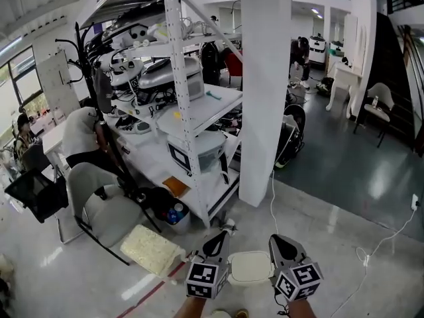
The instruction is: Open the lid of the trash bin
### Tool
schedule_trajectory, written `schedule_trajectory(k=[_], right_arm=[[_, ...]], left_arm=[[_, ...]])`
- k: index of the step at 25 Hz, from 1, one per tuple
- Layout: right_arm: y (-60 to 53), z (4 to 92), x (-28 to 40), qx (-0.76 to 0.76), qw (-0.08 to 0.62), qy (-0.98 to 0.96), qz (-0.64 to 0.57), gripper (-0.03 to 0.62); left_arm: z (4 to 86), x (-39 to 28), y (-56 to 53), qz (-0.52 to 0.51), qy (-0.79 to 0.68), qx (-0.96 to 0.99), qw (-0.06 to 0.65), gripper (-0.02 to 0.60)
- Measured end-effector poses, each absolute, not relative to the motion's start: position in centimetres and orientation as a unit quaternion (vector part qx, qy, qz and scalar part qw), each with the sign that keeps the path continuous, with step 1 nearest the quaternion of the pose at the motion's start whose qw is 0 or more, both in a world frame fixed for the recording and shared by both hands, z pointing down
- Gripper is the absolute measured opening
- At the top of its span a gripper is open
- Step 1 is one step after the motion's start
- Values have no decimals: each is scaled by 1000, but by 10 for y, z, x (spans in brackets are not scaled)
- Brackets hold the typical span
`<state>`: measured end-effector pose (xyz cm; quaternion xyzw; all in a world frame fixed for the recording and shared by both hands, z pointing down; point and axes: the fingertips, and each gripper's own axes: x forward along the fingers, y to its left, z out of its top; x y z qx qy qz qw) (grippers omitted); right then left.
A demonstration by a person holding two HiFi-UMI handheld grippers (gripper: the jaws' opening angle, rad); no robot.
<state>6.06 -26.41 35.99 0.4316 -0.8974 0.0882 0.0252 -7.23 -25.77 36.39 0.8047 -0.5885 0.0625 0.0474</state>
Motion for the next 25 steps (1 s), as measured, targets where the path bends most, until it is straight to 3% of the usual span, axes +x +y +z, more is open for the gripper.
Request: schedule_trajectory(k=[12, 25], right_arm=[[-305, 360, 36, 443, 9, -892, 91, 20], [-323, 364, 22, 442, 17, -893, 87, 20]], left_arm=[[352, -100, -290, 55, -597, 801, 10, 3], [365, -117, -310, 47, -603, 796, 22, 3]])
